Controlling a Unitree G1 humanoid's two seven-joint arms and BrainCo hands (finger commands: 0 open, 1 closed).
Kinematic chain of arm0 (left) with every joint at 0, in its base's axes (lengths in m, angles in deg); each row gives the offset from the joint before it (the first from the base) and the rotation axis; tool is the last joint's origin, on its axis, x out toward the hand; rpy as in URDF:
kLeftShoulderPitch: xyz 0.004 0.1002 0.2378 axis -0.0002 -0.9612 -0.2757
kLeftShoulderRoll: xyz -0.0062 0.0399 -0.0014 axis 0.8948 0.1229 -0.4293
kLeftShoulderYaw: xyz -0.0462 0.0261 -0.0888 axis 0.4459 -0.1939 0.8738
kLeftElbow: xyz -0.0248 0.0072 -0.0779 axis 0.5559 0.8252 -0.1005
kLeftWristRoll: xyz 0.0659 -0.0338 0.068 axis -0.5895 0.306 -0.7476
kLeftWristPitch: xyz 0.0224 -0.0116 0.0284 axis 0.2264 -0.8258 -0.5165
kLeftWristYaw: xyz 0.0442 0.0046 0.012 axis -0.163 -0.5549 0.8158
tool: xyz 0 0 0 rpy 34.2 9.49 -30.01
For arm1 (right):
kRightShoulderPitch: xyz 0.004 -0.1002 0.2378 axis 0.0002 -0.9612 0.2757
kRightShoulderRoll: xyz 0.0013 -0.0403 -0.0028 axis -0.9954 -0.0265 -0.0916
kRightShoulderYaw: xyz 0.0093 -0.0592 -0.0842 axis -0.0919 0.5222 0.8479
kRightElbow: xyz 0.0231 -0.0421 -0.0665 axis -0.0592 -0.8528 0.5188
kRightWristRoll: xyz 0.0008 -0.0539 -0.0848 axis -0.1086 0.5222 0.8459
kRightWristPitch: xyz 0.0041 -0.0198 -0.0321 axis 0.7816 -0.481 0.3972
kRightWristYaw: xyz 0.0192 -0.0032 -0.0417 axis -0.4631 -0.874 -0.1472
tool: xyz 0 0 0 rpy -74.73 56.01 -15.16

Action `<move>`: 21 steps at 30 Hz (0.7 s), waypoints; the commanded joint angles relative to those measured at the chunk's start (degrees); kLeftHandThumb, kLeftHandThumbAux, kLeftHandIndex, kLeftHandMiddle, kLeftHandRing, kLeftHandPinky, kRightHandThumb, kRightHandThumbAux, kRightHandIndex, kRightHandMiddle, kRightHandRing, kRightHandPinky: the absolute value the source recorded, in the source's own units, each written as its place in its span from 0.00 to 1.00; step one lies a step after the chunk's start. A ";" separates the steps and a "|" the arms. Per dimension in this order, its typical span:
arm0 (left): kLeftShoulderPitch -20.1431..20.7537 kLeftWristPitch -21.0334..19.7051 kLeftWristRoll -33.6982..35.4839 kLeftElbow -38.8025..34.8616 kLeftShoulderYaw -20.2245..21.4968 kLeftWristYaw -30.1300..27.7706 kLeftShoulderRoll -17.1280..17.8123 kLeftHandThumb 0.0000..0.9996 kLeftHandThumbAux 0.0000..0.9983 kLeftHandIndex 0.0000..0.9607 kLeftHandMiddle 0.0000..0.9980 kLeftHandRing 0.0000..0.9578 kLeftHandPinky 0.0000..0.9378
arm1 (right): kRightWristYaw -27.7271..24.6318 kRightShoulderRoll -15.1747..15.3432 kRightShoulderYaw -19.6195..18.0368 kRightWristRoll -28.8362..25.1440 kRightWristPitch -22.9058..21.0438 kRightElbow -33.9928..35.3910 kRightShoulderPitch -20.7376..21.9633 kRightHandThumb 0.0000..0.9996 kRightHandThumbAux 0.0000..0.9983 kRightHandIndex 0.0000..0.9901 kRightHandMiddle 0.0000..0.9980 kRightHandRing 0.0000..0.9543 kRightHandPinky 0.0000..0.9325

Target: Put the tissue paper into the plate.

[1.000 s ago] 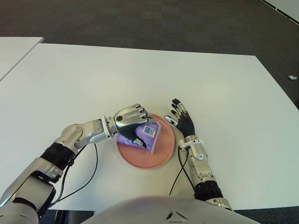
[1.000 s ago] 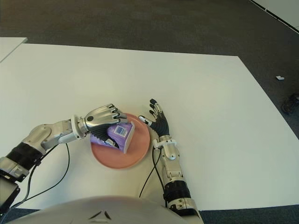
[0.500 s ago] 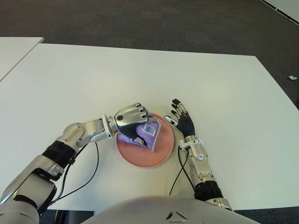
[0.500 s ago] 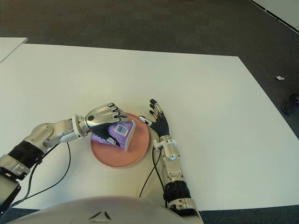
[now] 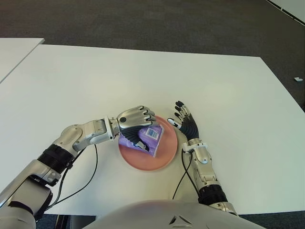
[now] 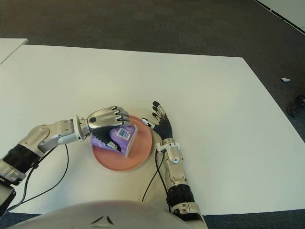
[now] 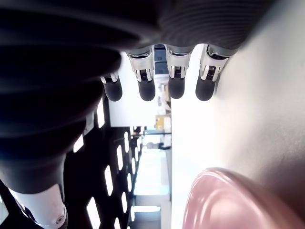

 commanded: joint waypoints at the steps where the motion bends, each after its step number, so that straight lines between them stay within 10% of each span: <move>1: -1.91 -0.21 0.07 -0.66 0.08 -2.36 1.19 0.09 0.24 0.00 0.00 0.00 0.00 | 0.14 0.36 -0.25 0.22 -2.97 -4.87 -3.21 0.04 0.71 0.01 0.03 0.03 0.05; 21: -4.05 0.77 4.40 -2.62 2.45 -4.04 1.09 0.18 0.20 0.00 0.00 0.00 0.00 | 0.87 0.22 -0.40 0.65 -2.32 -4.95 -3.13 0.04 0.70 0.01 0.03 0.03 0.07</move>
